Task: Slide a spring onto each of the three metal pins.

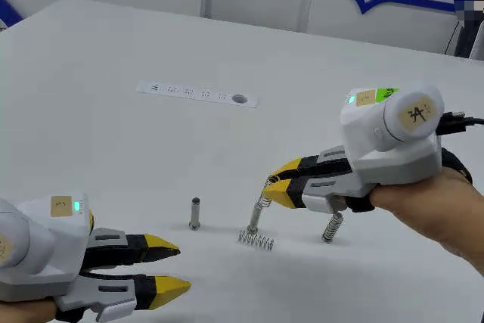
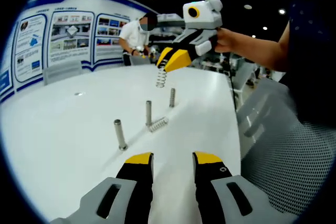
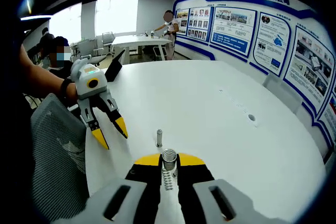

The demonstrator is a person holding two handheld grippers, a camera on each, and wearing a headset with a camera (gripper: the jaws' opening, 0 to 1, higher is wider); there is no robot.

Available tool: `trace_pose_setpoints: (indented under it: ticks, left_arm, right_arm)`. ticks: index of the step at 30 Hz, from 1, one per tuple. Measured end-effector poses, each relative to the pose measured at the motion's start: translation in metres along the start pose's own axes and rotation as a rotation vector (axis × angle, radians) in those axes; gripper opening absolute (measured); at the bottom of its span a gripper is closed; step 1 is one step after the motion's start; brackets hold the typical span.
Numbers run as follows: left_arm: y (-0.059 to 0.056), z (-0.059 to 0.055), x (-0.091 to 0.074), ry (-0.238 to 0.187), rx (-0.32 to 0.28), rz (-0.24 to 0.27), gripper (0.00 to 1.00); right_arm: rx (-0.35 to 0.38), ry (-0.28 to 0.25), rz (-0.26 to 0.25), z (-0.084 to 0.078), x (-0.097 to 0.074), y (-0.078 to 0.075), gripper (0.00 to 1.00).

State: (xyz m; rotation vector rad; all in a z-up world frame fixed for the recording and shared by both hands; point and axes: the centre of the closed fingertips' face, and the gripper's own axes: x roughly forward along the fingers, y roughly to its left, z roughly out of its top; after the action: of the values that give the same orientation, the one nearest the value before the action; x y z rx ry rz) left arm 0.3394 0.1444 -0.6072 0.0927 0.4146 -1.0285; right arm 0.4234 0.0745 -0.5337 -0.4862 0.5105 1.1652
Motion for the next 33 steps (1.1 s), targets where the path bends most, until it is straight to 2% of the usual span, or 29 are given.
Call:
trace_pose_setpoints:
  ticks: [7,11,24,28,33]
  left_arm:
    - [0.012,0.0,-0.007,-0.013,-0.022,0.052,0.42]
    - [0.018,0.002,-0.009,-0.035,-0.042,0.082,0.52]
    - [0.025,0.003,-0.014,-0.053,-0.067,0.115,0.66]
    - [0.027,0.003,-0.015,-0.053,-0.072,0.121,0.69]
    - [0.028,0.003,-0.015,-0.058,-0.081,0.128,0.71]
  right_arm:
    - [0.014,0.001,-0.016,-0.003,0.008,-0.009,0.12]
    - [0.023,0.009,-0.017,-0.006,0.012,-0.011,0.12]
    - [0.037,0.027,-0.021,-0.016,0.024,-0.017,0.12]
    - [0.033,0.045,-0.02,-0.021,0.028,-0.017,0.12]
    - [0.042,0.041,-0.019,-0.023,0.03,-0.018,0.12]
